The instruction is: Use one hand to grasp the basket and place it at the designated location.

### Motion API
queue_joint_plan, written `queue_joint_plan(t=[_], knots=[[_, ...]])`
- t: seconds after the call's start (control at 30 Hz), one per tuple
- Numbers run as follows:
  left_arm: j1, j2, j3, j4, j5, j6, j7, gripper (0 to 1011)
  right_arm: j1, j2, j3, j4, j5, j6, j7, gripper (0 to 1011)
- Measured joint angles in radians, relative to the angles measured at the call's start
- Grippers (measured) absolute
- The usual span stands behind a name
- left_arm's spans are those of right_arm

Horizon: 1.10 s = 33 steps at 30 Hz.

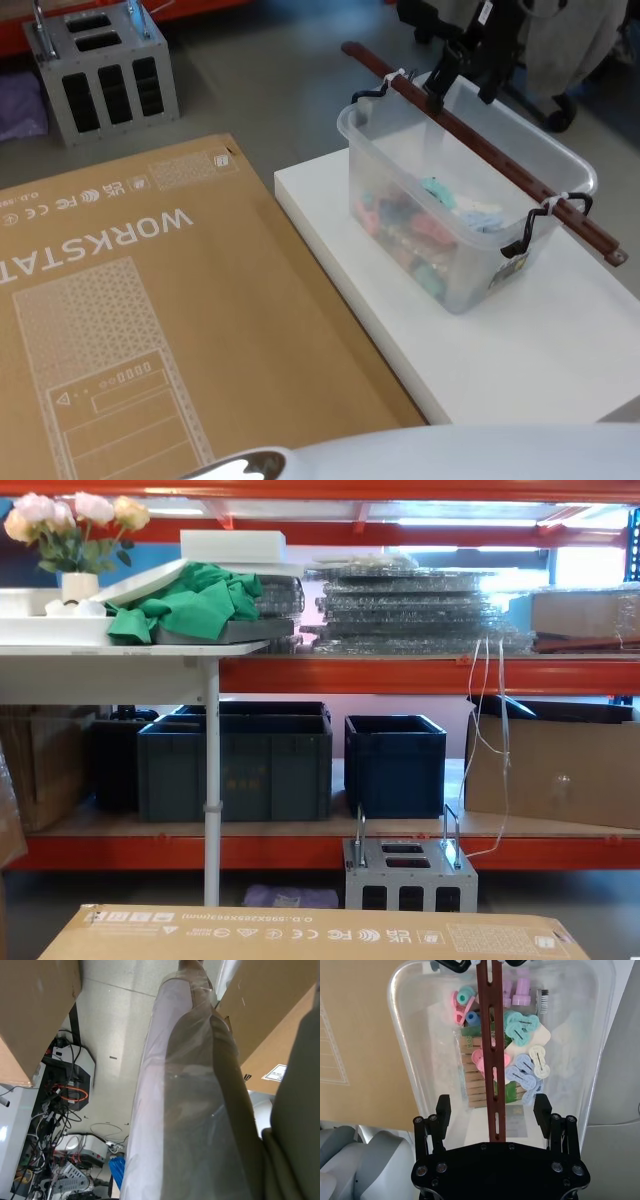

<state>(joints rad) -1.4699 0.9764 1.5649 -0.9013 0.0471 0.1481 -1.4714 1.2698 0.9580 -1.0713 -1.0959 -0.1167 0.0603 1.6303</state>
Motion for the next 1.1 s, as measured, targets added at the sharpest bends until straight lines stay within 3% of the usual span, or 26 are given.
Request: queue_joint_plan(t=[0.4,0.57,1.1], knots=[[0.0,0.0,0.0,0.0,0.0,0.0,0.0,0,-0.005,-0.061,-0.045,0.088,-0.009,-0.039,0.015,1002],[0.0,0.0,0.0,0.0,0.0,0.0,0.0,0,-0.012,-0.11,-0.072,0.149,-0.01,-0.064,0.019,1001],[0.0,0.0,0.0,0.0,0.0,0.0,0.0,0,-0.012,-0.17,-0.114,0.252,-0.015,-0.104,0.023,1001]])
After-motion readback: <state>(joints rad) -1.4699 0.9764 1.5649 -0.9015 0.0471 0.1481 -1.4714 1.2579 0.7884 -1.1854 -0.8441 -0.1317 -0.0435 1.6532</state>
